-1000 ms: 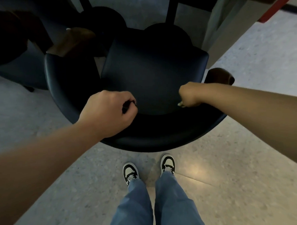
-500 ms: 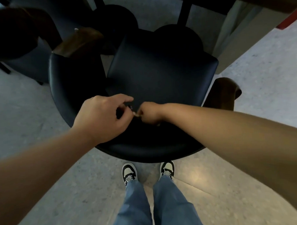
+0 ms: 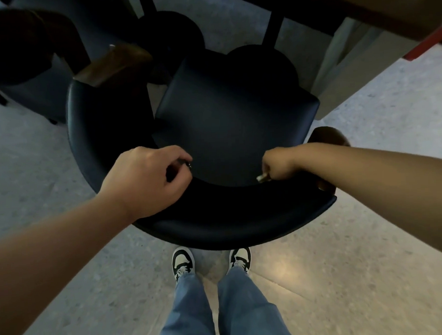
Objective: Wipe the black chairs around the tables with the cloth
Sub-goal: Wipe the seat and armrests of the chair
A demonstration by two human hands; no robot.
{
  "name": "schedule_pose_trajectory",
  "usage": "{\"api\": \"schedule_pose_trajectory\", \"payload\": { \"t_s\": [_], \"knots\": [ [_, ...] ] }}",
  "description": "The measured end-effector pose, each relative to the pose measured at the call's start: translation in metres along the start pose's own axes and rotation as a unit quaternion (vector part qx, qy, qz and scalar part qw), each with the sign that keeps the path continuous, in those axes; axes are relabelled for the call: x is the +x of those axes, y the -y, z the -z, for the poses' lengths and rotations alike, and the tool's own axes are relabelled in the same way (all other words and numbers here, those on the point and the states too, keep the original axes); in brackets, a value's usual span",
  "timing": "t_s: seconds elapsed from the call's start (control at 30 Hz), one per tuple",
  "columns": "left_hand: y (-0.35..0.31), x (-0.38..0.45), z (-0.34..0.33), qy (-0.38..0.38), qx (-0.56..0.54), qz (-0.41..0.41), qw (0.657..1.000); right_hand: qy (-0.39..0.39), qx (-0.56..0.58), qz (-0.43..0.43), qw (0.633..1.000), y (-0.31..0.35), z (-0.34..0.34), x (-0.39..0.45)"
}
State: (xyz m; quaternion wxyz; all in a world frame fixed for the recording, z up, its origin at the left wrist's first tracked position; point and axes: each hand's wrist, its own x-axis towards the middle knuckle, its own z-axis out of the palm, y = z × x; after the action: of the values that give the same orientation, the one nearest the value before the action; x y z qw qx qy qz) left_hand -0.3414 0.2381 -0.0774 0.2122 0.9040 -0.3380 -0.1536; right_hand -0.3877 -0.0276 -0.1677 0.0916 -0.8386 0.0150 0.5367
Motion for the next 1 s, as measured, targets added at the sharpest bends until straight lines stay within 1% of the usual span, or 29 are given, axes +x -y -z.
{"api": "schedule_pose_trajectory", "payload": {
  "t_s": [0.1, 0.17, 0.2, 0.27, 0.33, 0.37, 0.43, 0.5, 0.53, 0.6, 0.67, 0.73, 0.77, 0.83, 0.9, 0.93, 1.0],
  "knots": [
    [0.001, 0.000, -0.002, -0.002, 0.007, -0.002, 1.000, -0.045, -0.116, 0.020, 0.992, -0.017, 0.008, -0.013],
    [0.001, 0.001, -0.003, 0.000, 0.014, -0.006, 1.000, -0.109, -0.183, -0.003, 0.977, -0.037, 0.025, -0.023],
    [0.002, 0.002, -0.003, 0.000, 0.018, -0.009, 1.000, -0.137, -0.188, -0.022, 0.972, -0.047, 0.032, -0.029],
    [0.003, 0.002, -0.005, -0.004, 0.021, -0.011, 1.000, -0.177, -0.144, -0.061, 0.972, -0.065, 0.040, -0.036],
    [0.004, 0.002, -0.005, -0.001, 0.023, -0.005, 1.000, -0.213, -0.035, -0.094, 0.972, -0.080, 0.034, -0.042],
    [0.005, 0.002, -0.005, 0.003, 0.022, -0.001, 1.000, -0.242, 0.027, -0.098, 0.965, -0.084, 0.027, -0.046],
    [0.005, 0.002, -0.005, 0.010, 0.021, 0.003, 1.000, -0.327, 0.128, -0.077, 0.933, -0.085, 0.007, -0.060],
    [0.005, 0.002, -0.006, 0.019, 0.028, 0.007, 0.999, -0.407, 0.200, -0.039, 0.891, -0.077, -0.017, -0.076],
    [0.004, 0.002, -0.006, 0.029, 0.031, 0.014, 0.999, -0.435, 0.225, -0.014, 0.872, -0.070, -0.029, -0.085],
    [0.004, 0.007, -0.006, 0.070, 0.049, 0.052, 0.995, -0.484, 0.237, 0.044, 0.841, -0.057, -0.050, -0.099],
    [0.001, 0.018, -0.015, 0.128, 0.080, 0.115, 0.982, -0.505, 0.250, 0.079, 0.822, -0.053, -0.060, -0.101],
    [-0.017, 0.034, -0.038, 0.155, 0.058, 0.152, 0.974, -0.505, 0.264, 0.072, 0.819, -0.059, -0.055, -0.092],
    [-0.033, 0.042, -0.055, 0.171, 0.030, 0.145, 0.974, -0.499, 0.277, 0.051, 0.819, -0.065, -0.048, -0.084],
    [-0.076, 0.056, -0.090, 0.225, -0.014, 0.102, 0.969, -0.489, 0.314, -0.008, 0.814, -0.080, -0.037, -0.067],
    [-0.117, 0.066, -0.118, 0.264, -0.059, 0.072, 0.960, -0.503, 0.345, -0.048, 0.791, -0.088, -0.032, -0.055],
    [-0.131, 0.070, -0.127, 0.265, -0.081, 0.076, 0.958, -0.516, 0.352, -0.057, 0.778, -0.088, -0.033, -0.053],
    [-0.142, 0.078, -0.135, 0.247, -0.126, 0.114, 0.954, -0.541, 0.386, -0.050, 0.746, -0.081, -0.045, -0.057]
  ]
}}
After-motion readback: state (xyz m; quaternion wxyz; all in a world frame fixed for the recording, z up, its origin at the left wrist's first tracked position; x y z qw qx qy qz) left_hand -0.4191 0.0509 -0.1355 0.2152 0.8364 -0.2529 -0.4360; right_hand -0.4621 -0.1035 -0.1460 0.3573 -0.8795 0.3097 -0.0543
